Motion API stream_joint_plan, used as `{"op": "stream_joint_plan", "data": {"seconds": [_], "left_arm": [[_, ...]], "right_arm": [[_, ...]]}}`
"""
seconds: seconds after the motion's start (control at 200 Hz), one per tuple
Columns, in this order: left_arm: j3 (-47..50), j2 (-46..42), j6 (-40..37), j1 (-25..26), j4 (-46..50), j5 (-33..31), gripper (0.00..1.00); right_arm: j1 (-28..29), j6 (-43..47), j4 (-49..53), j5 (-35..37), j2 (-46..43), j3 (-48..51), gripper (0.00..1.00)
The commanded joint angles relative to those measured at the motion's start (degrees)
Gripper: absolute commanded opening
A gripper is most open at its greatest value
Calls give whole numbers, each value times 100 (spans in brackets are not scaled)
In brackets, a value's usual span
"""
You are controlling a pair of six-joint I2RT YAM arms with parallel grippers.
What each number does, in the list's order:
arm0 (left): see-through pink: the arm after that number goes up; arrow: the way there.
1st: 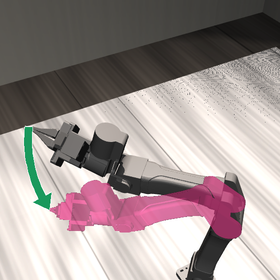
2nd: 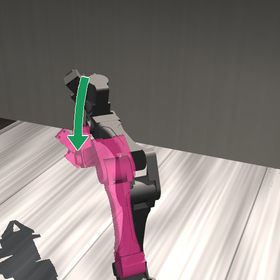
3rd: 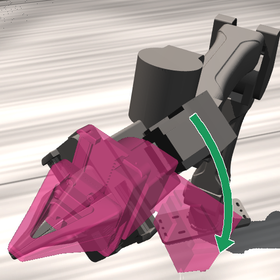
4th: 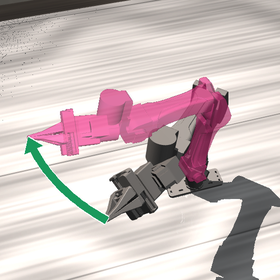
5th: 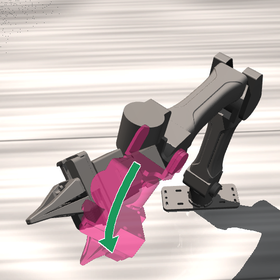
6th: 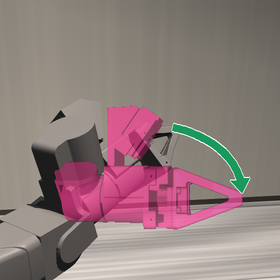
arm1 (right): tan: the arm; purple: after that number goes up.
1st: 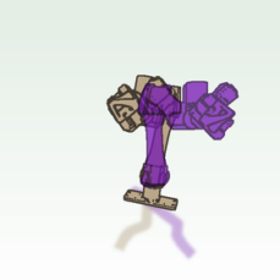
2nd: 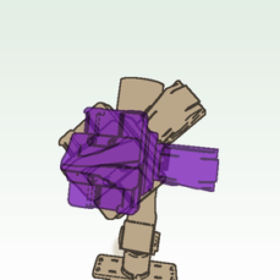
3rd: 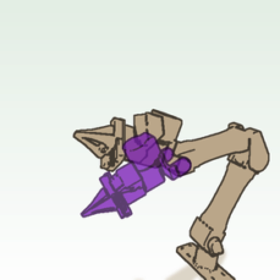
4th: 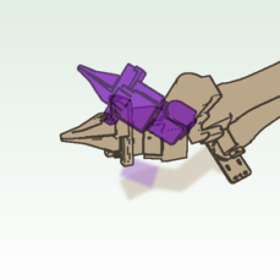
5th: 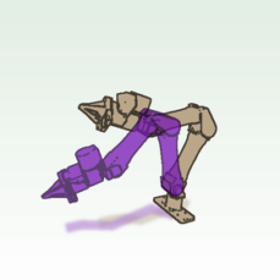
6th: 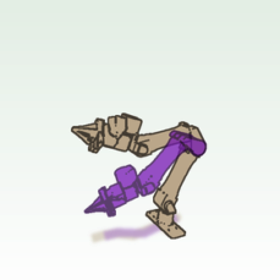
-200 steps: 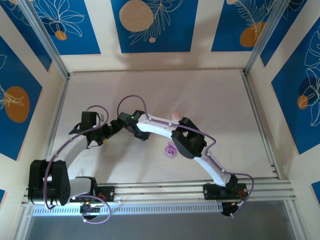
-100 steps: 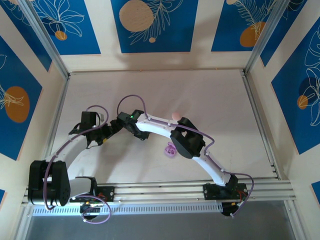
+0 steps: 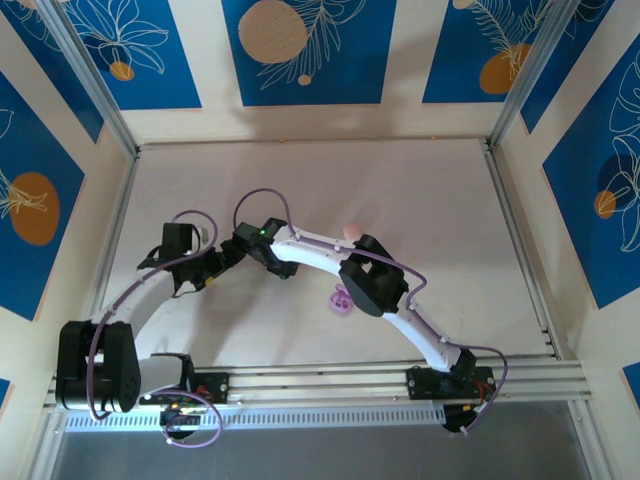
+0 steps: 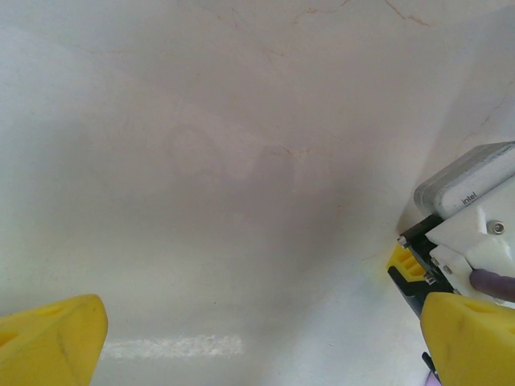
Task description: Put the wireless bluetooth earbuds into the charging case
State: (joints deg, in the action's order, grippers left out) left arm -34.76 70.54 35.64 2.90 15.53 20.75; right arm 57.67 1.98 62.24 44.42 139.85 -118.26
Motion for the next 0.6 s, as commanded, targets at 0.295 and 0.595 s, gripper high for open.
{"op": "stream_joint_plan", "data": {"seconds": [0.295, 0.595], "left_arm": [[-67, -129, -116, -36, -24, 188, 100], [-94, -191, -157, -33, 35, 205, 100]], "right_arm": [[-53, -178, 187, 14, 183, -154, 24], [-119, -497, 380, -218, -100, -270, 22]]}}
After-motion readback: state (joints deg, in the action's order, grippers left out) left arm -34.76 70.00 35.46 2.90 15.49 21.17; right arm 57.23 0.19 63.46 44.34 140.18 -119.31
